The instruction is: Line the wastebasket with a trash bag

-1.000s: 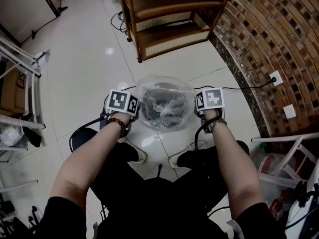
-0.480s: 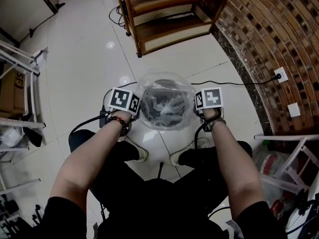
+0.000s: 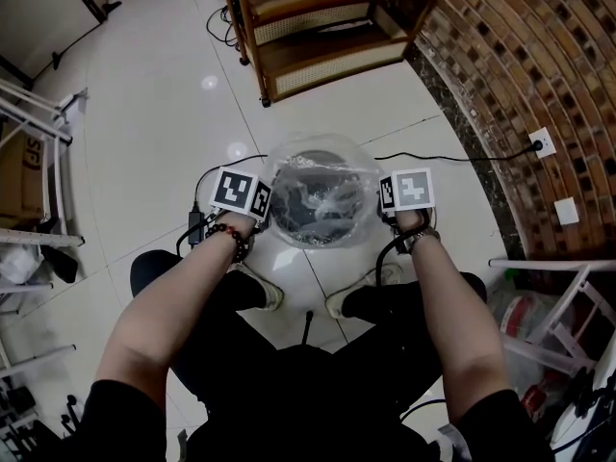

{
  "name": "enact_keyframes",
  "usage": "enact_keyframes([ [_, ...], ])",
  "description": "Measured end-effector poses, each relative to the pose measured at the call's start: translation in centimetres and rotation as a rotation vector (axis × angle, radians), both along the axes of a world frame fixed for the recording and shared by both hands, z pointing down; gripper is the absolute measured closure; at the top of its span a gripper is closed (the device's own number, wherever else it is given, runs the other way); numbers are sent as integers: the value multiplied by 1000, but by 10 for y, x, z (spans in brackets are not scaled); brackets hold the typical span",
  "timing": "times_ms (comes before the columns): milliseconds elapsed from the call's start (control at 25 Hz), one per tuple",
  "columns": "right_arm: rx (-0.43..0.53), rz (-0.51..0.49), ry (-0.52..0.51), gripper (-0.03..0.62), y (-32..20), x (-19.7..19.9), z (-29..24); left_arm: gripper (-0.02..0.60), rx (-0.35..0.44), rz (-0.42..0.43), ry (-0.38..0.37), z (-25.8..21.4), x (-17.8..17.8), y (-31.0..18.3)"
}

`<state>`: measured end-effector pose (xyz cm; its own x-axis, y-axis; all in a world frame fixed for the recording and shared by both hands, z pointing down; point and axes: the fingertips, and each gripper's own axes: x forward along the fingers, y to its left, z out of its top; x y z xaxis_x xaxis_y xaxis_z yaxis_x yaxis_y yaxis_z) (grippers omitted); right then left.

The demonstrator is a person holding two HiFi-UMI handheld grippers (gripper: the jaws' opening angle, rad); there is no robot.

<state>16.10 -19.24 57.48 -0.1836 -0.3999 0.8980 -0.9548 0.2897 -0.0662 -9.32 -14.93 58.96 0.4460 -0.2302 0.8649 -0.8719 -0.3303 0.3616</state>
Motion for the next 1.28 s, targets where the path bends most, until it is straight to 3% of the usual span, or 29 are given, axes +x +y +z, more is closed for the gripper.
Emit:
enact_keyframes([
  [360, -35, -24, -61, 511, 7, -23, 27, 567, -21, -28, -4, 13, -15, 1],
  [800, -28, 14, -122, 465, 3, -13, 37, 436, -58, -8, 41, 28, 3, -2],
  [1120, -60, -39, -211, 453, 12, -34, 45, 428, -94, 1, 44, 42, 3, 2],
  [1280, -66, -19, -260, 453, 13, -33, 52, 428, -100, 16, 24, 48, 5, 3],
])
